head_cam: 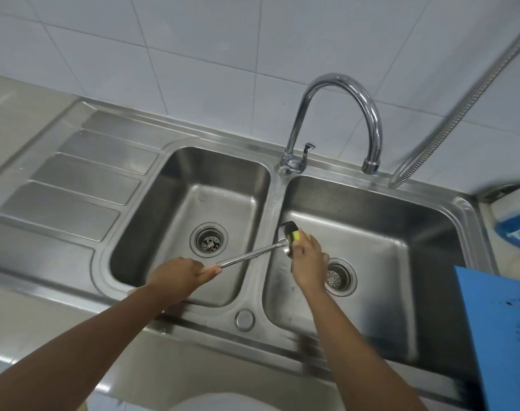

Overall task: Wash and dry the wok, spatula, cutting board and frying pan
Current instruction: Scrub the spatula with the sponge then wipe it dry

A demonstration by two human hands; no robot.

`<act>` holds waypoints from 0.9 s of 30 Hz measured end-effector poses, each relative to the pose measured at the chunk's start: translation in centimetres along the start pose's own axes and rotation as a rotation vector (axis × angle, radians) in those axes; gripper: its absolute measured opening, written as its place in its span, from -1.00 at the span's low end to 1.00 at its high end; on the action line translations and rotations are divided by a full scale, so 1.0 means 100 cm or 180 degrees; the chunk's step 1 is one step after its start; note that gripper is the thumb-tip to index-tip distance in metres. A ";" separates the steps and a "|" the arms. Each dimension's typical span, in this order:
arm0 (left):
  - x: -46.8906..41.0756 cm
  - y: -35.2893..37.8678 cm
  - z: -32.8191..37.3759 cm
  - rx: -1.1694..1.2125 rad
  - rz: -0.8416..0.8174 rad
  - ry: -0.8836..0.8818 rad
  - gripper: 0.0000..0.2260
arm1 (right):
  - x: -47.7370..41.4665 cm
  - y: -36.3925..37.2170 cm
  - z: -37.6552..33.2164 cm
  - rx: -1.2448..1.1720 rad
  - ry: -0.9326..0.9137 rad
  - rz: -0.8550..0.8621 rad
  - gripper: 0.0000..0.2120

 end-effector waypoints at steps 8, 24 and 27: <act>-0.001 -0.012 0.004 -0.0122 -0.0125 -0.0014 -0.44 | -0.006 0.003 0.020 0.0102 -0.0003 -0.0253 -0.62; 0.016 -0.020 0.007 0.0389 -0.0072 0.0108 -0.40 | 0.032 -0.009 0.031 -0.0738 -0.0165 -0.0161 -0.64; 0.019 -0.035 0.022 0.0494 0.0085 0.0408 -0.38 | 0.038 -0.042 0.033 -0.1184 -0.0152 0.0171 -0.66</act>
Point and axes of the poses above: each hand's wrist, its own x-axis away from the middle knuckle, its own y-axis out of the palm, z = x × y, the point moved 7 cm from there along -x, towards the middle knuckle, and after that the axes turned 4 degrees about -z, right-handed, at the moved point
